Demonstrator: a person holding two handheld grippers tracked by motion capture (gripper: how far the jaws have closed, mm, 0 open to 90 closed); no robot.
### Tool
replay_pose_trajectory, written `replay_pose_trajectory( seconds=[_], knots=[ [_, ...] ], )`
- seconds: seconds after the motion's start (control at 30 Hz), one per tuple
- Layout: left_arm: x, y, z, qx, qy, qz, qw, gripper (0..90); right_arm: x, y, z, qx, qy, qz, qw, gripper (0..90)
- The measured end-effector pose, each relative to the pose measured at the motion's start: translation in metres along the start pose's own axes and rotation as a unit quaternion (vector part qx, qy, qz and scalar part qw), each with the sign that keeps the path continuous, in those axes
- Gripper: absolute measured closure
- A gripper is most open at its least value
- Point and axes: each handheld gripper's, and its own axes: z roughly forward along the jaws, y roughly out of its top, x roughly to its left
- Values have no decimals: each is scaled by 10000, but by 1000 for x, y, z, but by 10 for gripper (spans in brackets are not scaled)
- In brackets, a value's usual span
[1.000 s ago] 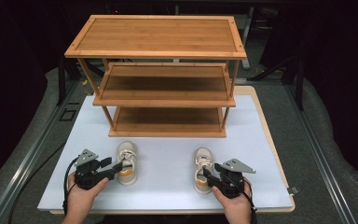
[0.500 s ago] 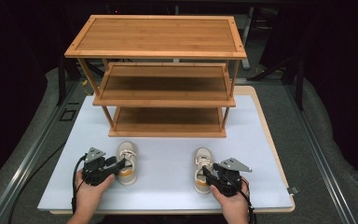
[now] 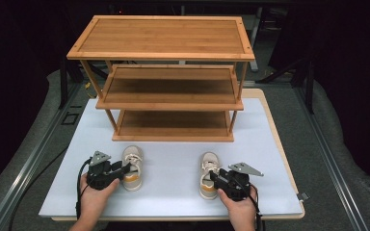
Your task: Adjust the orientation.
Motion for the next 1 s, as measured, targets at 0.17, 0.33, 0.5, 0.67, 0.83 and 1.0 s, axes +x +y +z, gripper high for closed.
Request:
replay_pose_trajectory(
  seconds=[0.17,0.33,0.5,0.67,0.83,1.0],
  knots=[
    [-13,2,6,51,-196,122,9997,586,6,2,7,-28,9,-31,10000,576],
    [-34,7,18,78,-420,241,9988,587,18,7,15,72,72,-110,9999,575],
    [-50,11,28,93,-585,346,9976,587,31,10,26,96,105,-263,9996,575],
    [-59,13,34,101,-734,458,9962,587,40,12,34,78,200,-212,9995,574],
    [-66,13,37,95,-837,556,9949,588,46,12,38,62,175,-274,9995,574],
    [-70,14,40,71,-888,527,9946,589,50,13,41,39,222,-272,9994,573]
  ],
)
